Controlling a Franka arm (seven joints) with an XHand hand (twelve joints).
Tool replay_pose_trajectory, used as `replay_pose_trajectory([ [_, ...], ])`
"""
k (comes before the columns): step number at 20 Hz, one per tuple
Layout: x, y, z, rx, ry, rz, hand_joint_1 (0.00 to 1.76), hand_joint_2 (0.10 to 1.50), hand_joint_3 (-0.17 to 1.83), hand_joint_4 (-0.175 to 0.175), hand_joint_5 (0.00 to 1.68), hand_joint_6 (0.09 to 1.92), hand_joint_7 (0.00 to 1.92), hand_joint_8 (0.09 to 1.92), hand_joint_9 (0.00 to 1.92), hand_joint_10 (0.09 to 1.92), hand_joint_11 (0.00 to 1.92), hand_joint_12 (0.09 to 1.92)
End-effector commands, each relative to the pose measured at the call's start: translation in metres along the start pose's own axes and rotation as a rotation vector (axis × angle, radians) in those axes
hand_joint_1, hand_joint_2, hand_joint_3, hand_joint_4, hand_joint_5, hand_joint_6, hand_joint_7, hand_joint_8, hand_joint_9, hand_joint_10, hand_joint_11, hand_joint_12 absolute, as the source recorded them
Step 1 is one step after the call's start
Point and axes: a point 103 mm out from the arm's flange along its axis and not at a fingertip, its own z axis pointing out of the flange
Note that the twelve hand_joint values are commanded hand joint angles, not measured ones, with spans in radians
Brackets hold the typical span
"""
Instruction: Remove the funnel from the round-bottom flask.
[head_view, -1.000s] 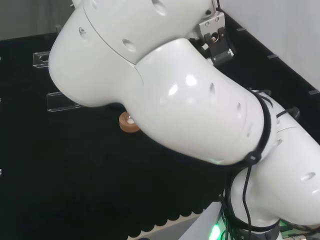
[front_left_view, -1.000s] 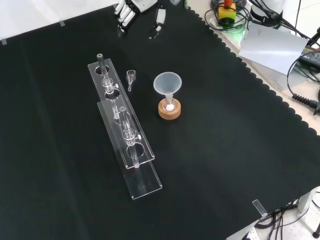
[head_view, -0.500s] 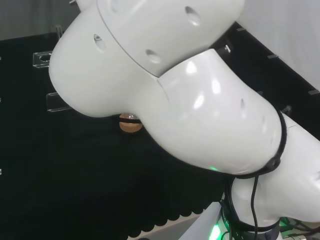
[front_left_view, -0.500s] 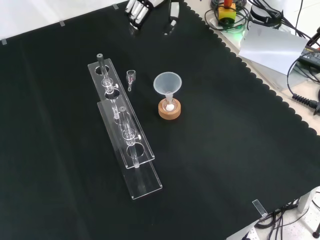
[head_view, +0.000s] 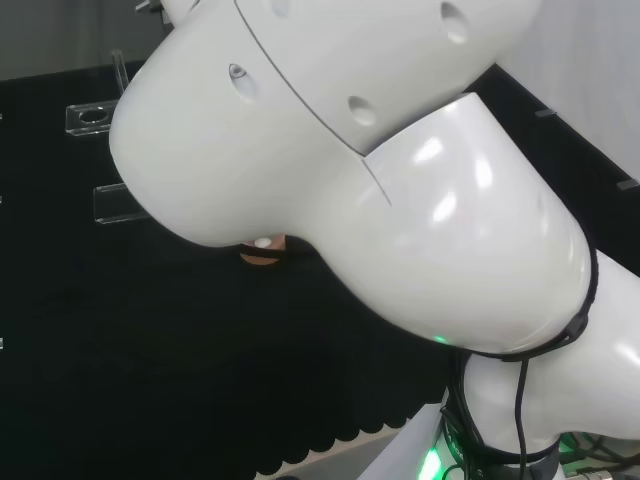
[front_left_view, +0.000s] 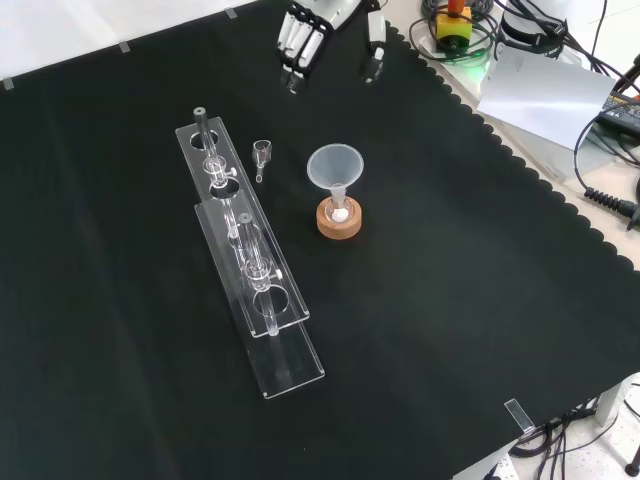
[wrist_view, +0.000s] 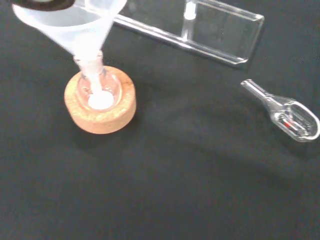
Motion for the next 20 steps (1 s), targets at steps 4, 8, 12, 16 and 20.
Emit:
replay_pose_trajectory([
  [4,0.035,0.028,0.007,0.085,-0.045,-0.057,0.56,0.70,0.35,-0.038,0.23,0.09,0.11,0.74,0.42,0.69,0.55,1.36],
  [8,0.046,0.042,0.009,0.119,-0.072,-0.074,0.55,0.70,0.34,-0.041,0.19,0.09,0.08,0.73,0.41,0.70,0.54,1.36],
  [12,0.056,0.054,0.010,0.145,-0.104,-0.086,0.54,0.70,0.32,-0.043,0.15,0.09,0.05,0.74,0.39,0.72,0.54,1.37],
  [16,0.061,0.062,0.010,0.176,-0.145,-0.086,0.53,0.70,0.29,-0.041,0.12,0.09,0.01,0.75,0.34,0.76,0.52,1.38],
  [20,0.063,0.068,0.011,0.215,-0.187,-0.087,0.52,0.70,0.26,-0.036,0.09,0.09,0.00,0.67,0.27,0.78,0.50,1.39],
])
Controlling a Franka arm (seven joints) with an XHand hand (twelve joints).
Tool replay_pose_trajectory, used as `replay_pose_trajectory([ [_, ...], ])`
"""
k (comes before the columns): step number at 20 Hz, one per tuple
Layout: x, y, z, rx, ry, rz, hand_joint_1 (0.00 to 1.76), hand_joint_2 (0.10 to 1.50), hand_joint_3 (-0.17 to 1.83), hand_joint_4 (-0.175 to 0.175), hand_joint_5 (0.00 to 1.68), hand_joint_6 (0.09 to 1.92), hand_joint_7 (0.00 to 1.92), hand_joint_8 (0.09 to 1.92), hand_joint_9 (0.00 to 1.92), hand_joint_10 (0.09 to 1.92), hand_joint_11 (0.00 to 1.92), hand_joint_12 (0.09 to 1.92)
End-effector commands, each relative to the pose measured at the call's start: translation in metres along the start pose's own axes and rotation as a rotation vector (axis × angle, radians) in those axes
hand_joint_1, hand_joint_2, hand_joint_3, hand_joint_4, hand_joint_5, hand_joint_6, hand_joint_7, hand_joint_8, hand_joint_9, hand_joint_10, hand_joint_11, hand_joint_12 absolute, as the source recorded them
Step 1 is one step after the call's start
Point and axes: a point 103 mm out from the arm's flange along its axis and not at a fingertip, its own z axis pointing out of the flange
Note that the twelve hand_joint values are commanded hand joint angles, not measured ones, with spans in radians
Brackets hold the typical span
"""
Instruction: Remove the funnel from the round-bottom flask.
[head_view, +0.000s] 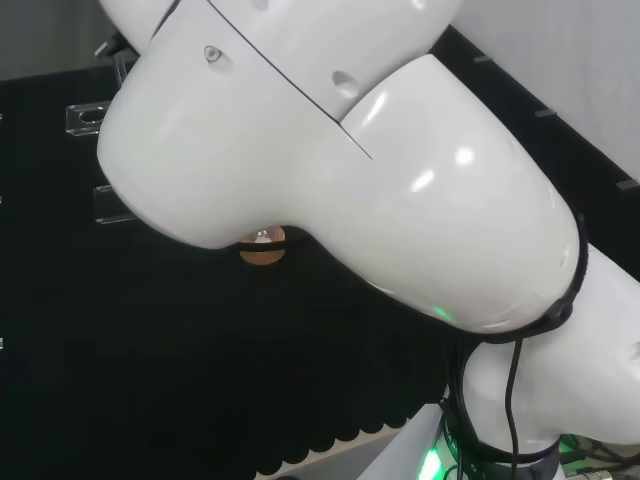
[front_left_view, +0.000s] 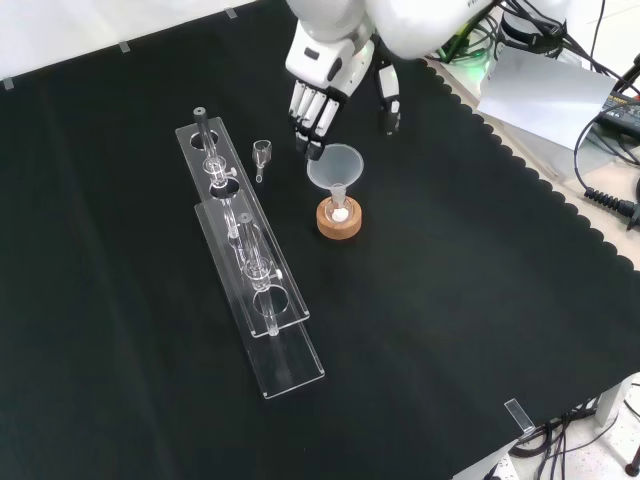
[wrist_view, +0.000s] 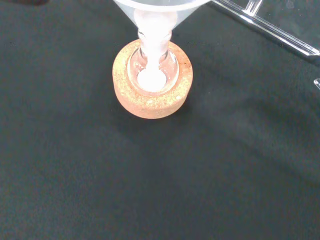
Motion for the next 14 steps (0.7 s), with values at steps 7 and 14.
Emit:
replay_pose_trajectory([
  [7,0.0036,0.0132,0.0003,0.126,-0.113,0.014,0.50,0.70,0.23,-0.032,0.08,0.09,0.00,0.61,0.24,0.81,0.47,1.41],
  [14,0.0065,0.0149,-0.0003,0.128,-0.152,0.020,0.50,0.71,0.21,-0.028,0.06,0.09,0.00,0.52,0.19,0.82,0.46,1.41],
])
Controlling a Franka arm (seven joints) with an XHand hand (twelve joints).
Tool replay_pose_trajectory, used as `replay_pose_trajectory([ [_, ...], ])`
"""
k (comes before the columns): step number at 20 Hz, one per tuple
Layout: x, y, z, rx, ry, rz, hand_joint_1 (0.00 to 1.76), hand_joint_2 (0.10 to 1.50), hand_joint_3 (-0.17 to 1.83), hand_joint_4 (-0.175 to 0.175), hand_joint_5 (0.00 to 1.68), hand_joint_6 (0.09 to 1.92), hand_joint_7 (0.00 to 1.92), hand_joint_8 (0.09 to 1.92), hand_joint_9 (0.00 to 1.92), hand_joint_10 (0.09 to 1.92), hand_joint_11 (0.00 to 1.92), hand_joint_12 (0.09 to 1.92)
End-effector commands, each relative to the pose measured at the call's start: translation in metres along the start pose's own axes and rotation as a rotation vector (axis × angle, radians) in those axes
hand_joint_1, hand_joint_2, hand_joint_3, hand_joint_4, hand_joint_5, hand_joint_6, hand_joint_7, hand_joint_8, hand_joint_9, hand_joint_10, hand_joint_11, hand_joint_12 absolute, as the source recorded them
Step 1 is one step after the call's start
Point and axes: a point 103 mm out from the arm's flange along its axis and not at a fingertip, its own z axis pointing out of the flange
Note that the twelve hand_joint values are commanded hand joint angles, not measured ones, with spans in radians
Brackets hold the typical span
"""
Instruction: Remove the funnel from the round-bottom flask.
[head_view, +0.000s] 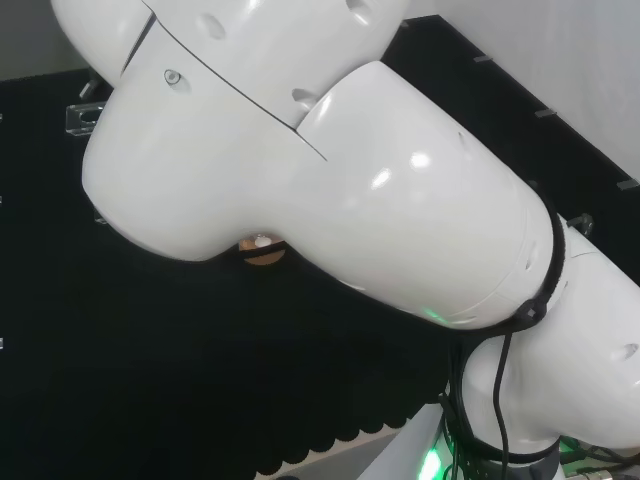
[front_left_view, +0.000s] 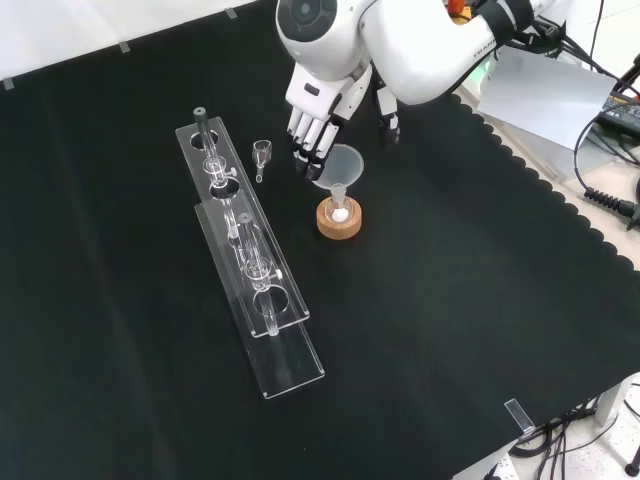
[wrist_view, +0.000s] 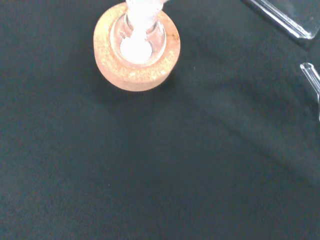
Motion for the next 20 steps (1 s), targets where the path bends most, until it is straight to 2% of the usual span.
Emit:
replay_pose_trajectory([
  [1,0.003,0.000,-0.002,0.001,-0.050,0.011,0.50,0.71,0.21,-0.026,0.05,0.09,0.00,0.49,0.18,0.83,0.46,1.41],
  [9,0.011,0.005,-0.001,0.022,-0.086,0.011,0.51,0.71,0.18,-0.015,0.02,0.09,0.00,0.37,0.11,0.86,0.46,1.41],
  [15,0.015,0.011,0.000,0.038,-0.144,0.013,0.52,0.71,0.17,-0.013,0.01,0.09,0.00,0.35,0.10,0.87,0.46,1.41],
  [20,0.014,0.015,0.002,0.048,-0.148,0.009,0.52,0.71,0.16,0.022,0.00,0.09,0.00,0.31,0.09,0.88,0.46,1.41],
])
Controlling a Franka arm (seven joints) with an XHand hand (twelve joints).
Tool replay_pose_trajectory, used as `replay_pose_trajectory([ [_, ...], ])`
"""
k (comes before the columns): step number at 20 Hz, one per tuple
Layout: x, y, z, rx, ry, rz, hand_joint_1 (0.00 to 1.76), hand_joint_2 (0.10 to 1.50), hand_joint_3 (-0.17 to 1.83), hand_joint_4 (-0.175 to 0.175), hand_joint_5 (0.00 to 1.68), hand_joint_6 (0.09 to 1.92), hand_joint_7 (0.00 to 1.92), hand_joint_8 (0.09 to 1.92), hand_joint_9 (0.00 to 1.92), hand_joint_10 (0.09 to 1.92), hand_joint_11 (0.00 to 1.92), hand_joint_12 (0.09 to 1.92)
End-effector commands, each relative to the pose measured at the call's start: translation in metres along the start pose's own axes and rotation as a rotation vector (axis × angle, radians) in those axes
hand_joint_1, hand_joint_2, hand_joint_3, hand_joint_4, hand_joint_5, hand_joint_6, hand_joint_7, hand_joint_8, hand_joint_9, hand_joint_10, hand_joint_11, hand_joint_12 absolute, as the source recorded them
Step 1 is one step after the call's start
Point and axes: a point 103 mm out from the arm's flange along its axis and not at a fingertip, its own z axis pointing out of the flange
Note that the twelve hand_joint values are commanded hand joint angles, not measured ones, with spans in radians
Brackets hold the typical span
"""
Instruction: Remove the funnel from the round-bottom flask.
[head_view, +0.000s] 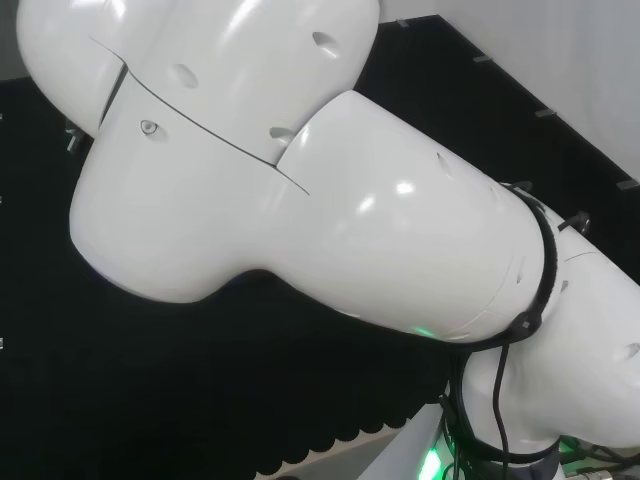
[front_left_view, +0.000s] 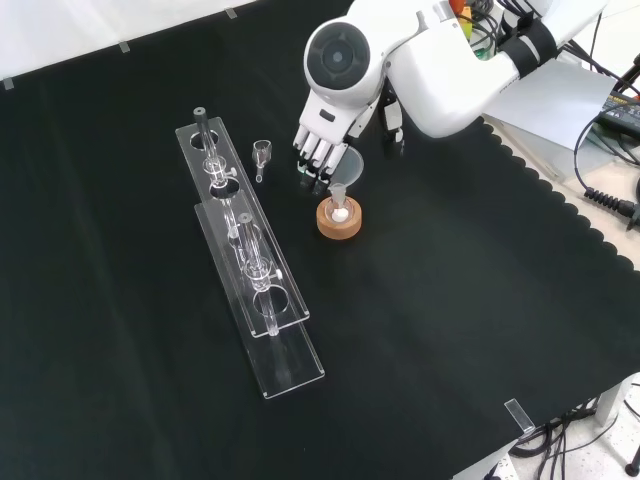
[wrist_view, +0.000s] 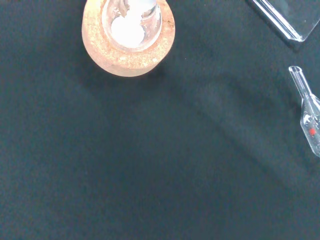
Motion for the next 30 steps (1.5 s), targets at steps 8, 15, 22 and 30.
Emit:
replay_pose_trajectory([
  [8,-0.007,0.010,0.006,0.015,0.003,-0.007,0.55,0.71,0.15,0.051,0.02,0.09,0.00,0.32,0.09,0.90,0.46,1.42],
  [15,-0.012,0.016,0.012,0.025,-0.025,0.001,0.58,0.74,0.14,0.048,0.08,0.09,0.00,0.53,0.21,0.88,0.48,1.41],
  [22,-0.018,0.021,0.013,0.013,-0.020,0.003,0.60,0.75,0.14,0.045,0.11,0.09,0.00,0.58,0.24,0.86,0.49,1.41],
  [30,-0.022,0.024,0.016,0.003,-0.005,-0.018,0.61,0.76,0.16,0.039,0.21,0.09,0.06,0.67,0.47,0.70,0.52,1.38],
])
